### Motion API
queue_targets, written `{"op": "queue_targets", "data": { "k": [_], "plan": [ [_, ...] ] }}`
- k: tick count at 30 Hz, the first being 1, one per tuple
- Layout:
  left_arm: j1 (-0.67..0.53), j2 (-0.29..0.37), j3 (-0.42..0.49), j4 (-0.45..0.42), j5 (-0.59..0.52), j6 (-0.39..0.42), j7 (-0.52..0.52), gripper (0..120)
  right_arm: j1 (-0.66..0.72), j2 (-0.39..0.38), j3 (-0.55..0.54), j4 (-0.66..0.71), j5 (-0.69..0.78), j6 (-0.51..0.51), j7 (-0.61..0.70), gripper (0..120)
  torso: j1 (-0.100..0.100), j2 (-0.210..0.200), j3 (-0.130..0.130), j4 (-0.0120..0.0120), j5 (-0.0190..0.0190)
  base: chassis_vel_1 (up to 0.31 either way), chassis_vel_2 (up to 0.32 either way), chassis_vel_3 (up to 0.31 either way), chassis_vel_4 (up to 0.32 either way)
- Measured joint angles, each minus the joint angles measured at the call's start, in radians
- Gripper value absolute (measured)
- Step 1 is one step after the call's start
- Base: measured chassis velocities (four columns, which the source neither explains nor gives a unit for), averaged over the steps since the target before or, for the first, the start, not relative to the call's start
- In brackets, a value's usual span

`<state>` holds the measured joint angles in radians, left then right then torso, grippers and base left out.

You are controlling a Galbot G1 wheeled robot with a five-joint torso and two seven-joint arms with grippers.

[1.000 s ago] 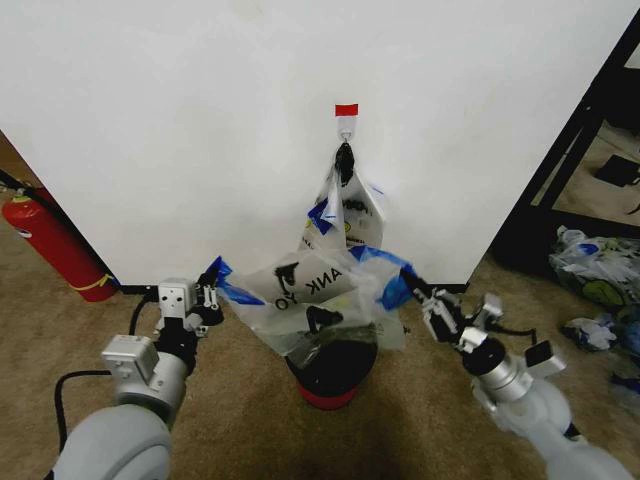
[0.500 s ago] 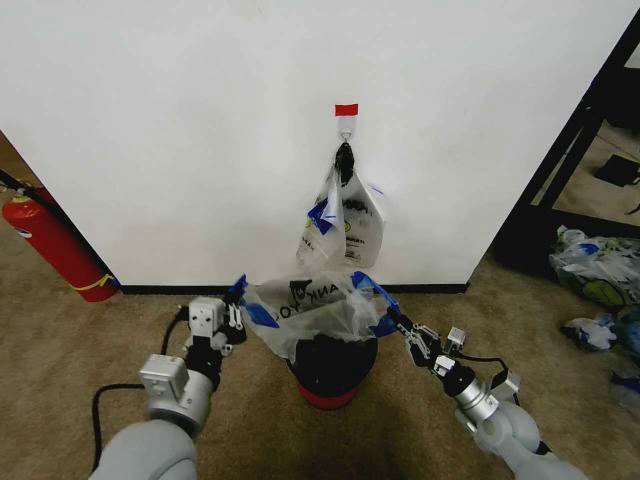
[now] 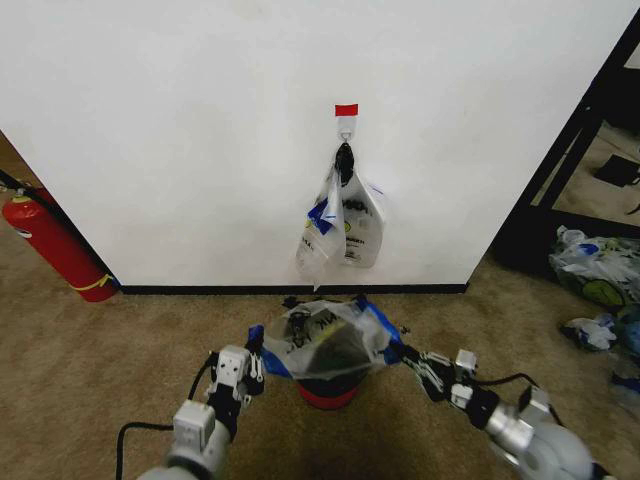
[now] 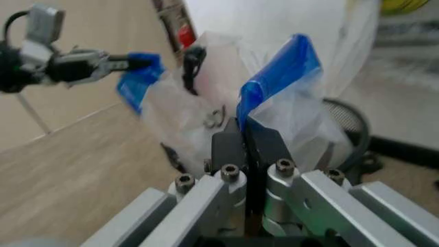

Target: Pick up the garbage bag from the wall and place it over the trash bin.

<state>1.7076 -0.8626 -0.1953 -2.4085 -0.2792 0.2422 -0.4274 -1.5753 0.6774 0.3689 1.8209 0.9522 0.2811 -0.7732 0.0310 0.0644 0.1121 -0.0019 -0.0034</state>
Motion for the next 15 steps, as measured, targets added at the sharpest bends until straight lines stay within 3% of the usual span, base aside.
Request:
{"op": "queue_targets", "data": {
  "k": [2,6,15],
  "plan": [
    [0.023,0.005,-0.008,0.000,0.029,-0.006,0.007,0,-0.009,-0.009,0.001,-0.015,0.004,-0.007,-0.026,0,0.000,0.000,0.000,0.0012,0.0001,0.000,0.000,0.000,0.000],
    [0.032,0.010,0.008,0.059,0.089,-0.024,0.022,0,-0.020,0.010,-0.017,-0.078,-0.002,-0.010,-0.060,0,0.000,0.000,0.000,0.0002,0.0001,0.000,0.000,0.000,0.000],
    [-0.020,-0.003,0.110,0.191,0.120,-0.032,0.024,0,0.037,0.101,-0.064,-0.232,-0.006,0.028,-0.052,0,0.000,0.000,0.000,0.0004,-0.0002,0.000,0.000,0.000,0.000]
  ]
}}
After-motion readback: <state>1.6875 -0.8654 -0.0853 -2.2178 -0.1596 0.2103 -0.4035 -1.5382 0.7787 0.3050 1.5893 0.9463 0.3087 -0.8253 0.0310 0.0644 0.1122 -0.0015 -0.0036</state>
